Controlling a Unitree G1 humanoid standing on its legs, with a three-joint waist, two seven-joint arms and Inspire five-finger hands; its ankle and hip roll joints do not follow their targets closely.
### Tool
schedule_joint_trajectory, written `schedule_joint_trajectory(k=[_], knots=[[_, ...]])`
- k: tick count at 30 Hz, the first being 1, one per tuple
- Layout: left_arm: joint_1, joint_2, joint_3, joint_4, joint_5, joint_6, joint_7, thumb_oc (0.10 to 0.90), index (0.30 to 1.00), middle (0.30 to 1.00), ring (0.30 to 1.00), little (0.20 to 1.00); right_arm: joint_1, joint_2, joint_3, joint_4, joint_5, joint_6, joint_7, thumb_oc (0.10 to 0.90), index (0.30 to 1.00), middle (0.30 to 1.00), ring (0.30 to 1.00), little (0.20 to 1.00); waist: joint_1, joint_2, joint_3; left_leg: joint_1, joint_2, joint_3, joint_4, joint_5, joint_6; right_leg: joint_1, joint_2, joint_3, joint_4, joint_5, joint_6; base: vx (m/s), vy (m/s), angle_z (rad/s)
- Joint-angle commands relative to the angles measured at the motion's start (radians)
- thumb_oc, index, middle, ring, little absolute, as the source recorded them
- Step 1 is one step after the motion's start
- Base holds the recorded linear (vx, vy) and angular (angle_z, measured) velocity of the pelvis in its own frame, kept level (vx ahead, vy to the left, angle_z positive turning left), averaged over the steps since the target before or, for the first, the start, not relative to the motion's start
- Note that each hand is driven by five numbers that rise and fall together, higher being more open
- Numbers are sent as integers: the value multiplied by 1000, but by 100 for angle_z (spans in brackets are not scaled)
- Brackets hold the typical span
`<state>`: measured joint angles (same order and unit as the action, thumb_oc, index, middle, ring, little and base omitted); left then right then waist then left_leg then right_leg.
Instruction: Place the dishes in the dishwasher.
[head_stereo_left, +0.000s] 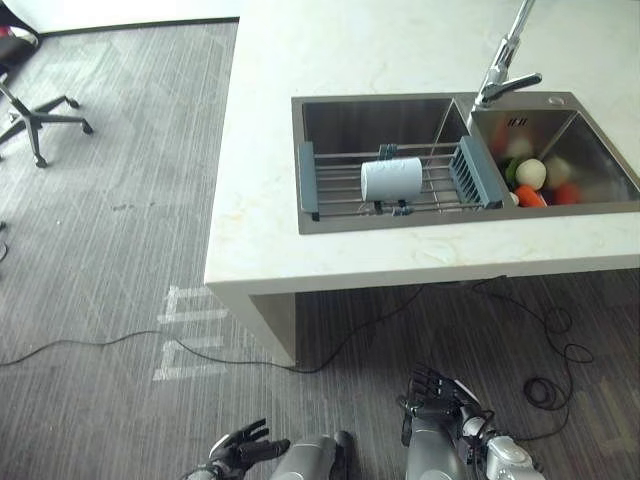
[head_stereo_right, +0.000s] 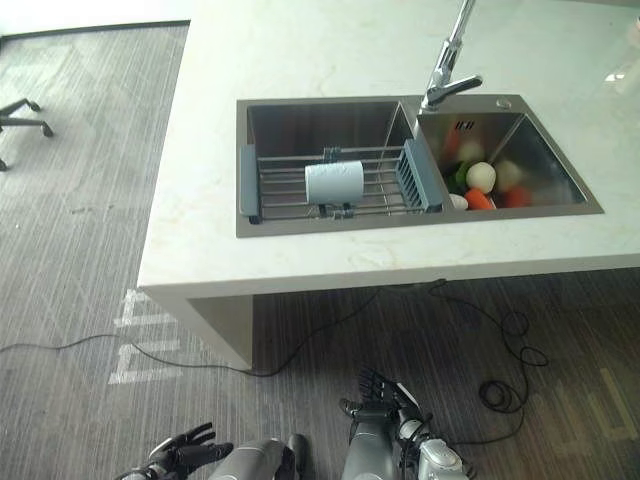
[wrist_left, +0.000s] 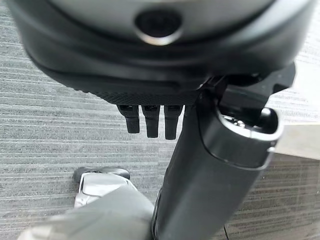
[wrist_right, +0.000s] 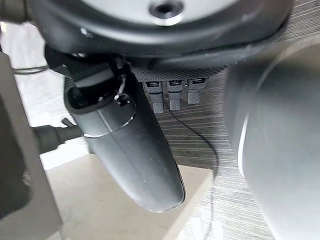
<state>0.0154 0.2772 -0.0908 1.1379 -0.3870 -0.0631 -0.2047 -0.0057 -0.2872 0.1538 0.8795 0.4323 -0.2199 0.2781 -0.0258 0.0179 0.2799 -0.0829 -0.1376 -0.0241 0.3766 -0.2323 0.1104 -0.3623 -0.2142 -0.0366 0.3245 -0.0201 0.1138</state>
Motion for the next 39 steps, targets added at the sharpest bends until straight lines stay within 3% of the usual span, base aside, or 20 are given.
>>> schedule_joint_trajectory(k=[1,3,6,7,12,17,19,20,22,23,26,30,33,36,37,39], knots=[[18,-4,30,-30,-15,-24,32,800,900,900,900,900,1,-33,2,-54,-7,-46,15,800,900,900,900,900,-18,-15,-63,15,83,-4,-77,-79,-73,137,-5,-10,-24,-71,78,180,-574,50],[30,-3,63,-35,-76,-1,39,800,900,900,900,900,-12,-48,29,-46,-19,-46,13,800,900,900,900,900,-6,-16,-66,13,152,6,-77,-54,-116,173,20,-63,-24,-114,46,119,-582,38],[30,-3,63,-35,-76,-1,39,800,900,900,900,900,-12,-48,29,-46,-19,-46,13,800,900,900,900,900,-7,-15,-66,13,152,6,-77,-54,-116,173,20,-64,-24,-114,46,-13,-196,9],[14,-7,53,-33,-83,22,45,800,900,900,900,900,-21,-76,28,-66,25,-32,-28,800,900,900,900,900,-11,-4,-59,-18,217,23,-77,-16,-161,186,48,-95,-24,-150,9,-91,-477,16],[-5,-29,56,-2,-108,37,52,800,900,900,900,900,-23,-96,11,-27,13,-43,-36,800,900,900,900,900,-18,-3,-70,-50,247,83,-77,36,-191,188,46,-133,-24,-174,-20,-22,-260,39],[-18,-37,59,22,-88,61,53,800,900,900,900,900,2,-91,-3,4,1,-44,-55,800,900,900,900,900,-30,-15,-65,-31,225,173,-77,74,-181,225,40,-154,-24,-198,-34,42,-136,32],[-7,-46,61,22,-87,66,55,800,900,900,900,900,2,-88,-5,42,-10,-30,-65,800,900,900,900,900,-16,-3,-60,-47,161,124,-77,38,-156,241,69,-133,-24,-202,-35,120,20,21],[-3,-48,64,24,-87,65,56,800,900,900,900,900,0,-87,-5,53,-14,-28,-64,800,900,900,900,900,-13,3,-64,-60,152,107,-77,38,-154,238,77,-128,-24,-202,-34,133,66,12],[6,-51,66,44,-94,56,62,800,900,900,900,900,-11,-80,-17,119,-43,-15,-59,800,900,900,900,900,-2,19,-59,-98,152,66,-77,48,-157,259,108,-117,-24,-214,-34,161,84,-4],[-2,-49,70,67,-104,56,69,800,900,900,900,900,-20,-75,-25,186,-43,-14,-54,800,900,900,900,900,-3,23,-65,-99,164,78,-77,41,-156,265,111,-132,-24,-218,-33,146,94,-18],[-13,-44,75,84,-114,62,76,800,900,900,900,900,-15,-65,-44,238,-25,5,-56,800,900,900,900,900,-7,23,-74,-97,184,111,-77,33,-162,268,95,-164,-24,-220,-26,91,75,-14],[-6,-50,101,98,-155,43,78,800,900,900,900,900,-4,-45,-74,323,-56,86,-85,800,900,900,900,900,4,22,-81,-82,178,108,-77,10,-152,269,73,-187,-24,-216,-16,123,96,-1],[-1,-49,117,108,-163,36,82,800,900,900,900,900,-1,-42,-101,366,-68,100,-88,800,900,900,900,900,10,19,-88,-78,176,115,-77,0,-148,267,65,-194,-24,-214,-10,77,41,-6],[9,-41,134,114,-157,39,74,800,900,900,900,900,2,-45,-120,381,-74,85,-87,800,900,900,900,900,16,13,-95,-68,179,128,-77,-9,-138,274,59,-204,-24,-212,-7,118,65,-11],[13,-19,141,115,-111,49,62,800,900,900,900,900,-5,-34,-128,372,-81,40,-77,800,900,900,900,900,12,30,-77,-51,199,117,-77,-18,-112,326,110,-242,-24,-159,-8,79,19,-17],[-2,4,125,103,-127,49,85,800,900,900,900,900,-21,-35,-120,342,-82,25,-70,800,900,900,900,900,-6,41,-45,-45,195,80,-77,-22,-81,231,113,-190,134,-118,11,-96,-119,-23]])
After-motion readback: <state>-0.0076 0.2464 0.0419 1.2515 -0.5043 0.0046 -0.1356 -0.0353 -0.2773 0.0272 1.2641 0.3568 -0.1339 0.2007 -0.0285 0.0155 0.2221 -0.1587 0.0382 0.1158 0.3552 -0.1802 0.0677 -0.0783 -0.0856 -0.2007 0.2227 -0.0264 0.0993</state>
